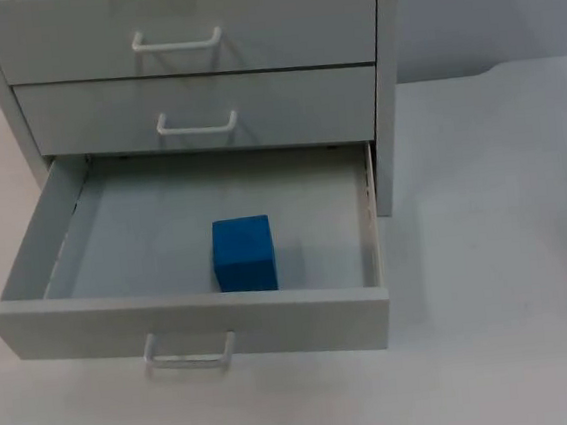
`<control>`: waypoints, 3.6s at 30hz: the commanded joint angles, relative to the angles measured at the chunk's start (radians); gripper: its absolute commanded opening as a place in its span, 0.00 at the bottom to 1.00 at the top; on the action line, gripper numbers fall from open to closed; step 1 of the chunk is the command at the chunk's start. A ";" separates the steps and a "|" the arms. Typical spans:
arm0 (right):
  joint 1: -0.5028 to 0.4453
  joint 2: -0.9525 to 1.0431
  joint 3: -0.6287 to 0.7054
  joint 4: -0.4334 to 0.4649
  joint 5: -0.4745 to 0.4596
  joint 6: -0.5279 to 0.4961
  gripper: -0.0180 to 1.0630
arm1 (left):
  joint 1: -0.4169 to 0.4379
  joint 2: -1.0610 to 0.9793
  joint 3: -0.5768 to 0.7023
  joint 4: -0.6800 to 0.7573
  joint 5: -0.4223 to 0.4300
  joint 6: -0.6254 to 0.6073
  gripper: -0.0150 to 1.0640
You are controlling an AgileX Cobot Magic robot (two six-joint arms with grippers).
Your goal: Open the drawer with the left hand, place the block into the drawer with the right hand, then close the drawer with the left hand.
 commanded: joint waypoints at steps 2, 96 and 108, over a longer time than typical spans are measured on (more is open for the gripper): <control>-0.008 -0.011 0.004 0.005 0.008 -0.009 0.72 | 0.003 0.008 0.004 -0.077 0.005 0.070 0.95; -0.008 -0.011 0.004 -0.034 -0.007 -0.009 0.72 | -0.963 0.932 0.036 1.187 -0.292 -0.533 0.01; -0.008 -0.011 0.004 -0.034 -0.015 -0.009 0.72 | -0.940 0.942 0.036 1.351 -0.301 -0.711 0.01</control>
